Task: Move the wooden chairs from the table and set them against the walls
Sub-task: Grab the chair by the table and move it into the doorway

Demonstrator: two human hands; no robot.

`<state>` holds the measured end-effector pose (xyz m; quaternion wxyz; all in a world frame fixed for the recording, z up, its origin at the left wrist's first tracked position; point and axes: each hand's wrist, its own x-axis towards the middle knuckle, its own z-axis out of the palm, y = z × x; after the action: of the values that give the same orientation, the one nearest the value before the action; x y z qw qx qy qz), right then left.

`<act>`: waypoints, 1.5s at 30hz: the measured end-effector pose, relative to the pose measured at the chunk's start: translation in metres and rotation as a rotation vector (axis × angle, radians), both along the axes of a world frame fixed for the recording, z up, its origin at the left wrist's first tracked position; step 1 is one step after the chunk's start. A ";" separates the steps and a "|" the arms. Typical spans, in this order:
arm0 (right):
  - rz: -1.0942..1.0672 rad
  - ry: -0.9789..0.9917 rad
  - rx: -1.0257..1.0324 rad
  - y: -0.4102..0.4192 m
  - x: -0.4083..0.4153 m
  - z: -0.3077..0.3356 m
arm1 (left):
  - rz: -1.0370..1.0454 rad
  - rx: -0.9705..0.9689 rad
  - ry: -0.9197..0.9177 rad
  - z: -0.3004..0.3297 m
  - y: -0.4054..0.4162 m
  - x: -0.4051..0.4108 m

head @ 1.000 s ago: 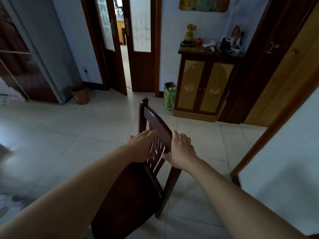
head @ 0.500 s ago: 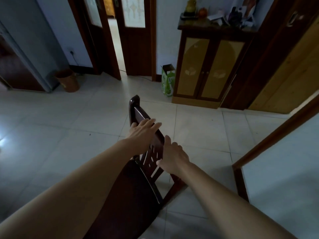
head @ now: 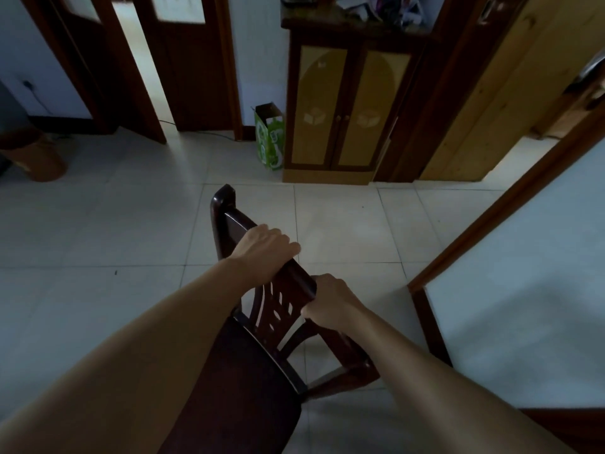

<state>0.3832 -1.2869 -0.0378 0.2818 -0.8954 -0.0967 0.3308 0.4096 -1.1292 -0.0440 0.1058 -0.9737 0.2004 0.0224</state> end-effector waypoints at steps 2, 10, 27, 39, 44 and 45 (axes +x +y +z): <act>-0.005 -0.004 -0.006 0.003 -0.002 0.000 | -0.039 0.032 0.011 0.003 0.005 0.000; 0.015 -0.059 -0.004 0.008 -0.020 0.001 | -0.136 0.153 0.121 0.024 0.014 -0.005; -0.122 -0.265 -0.070 -0.054 -0.012 0.077 | -0.310 0.200 0.003 0.111 -0.060 0.033; -0.426 -0.394 -0.104 -0.204 0.041 0.085 | -0.549 0.249 -0.101 0.127 -0.236 0.124; -0.489 -0.381 -0.150 -0.278 0.075 0.081 | -0.631 0.269 -0.111 0.122 -0.316 0.165; -0.497 -0.372 -0.160 -0.291 0.081 0.080 | -0.640 0.275 -0.109 0.119 -0.329 0.172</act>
<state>0.4642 -1.5779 0.0422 0.2604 -0.9560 0.1014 0.0891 0.5819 -1.4585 0.0753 0.2479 -0.8381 0.4846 -0.0370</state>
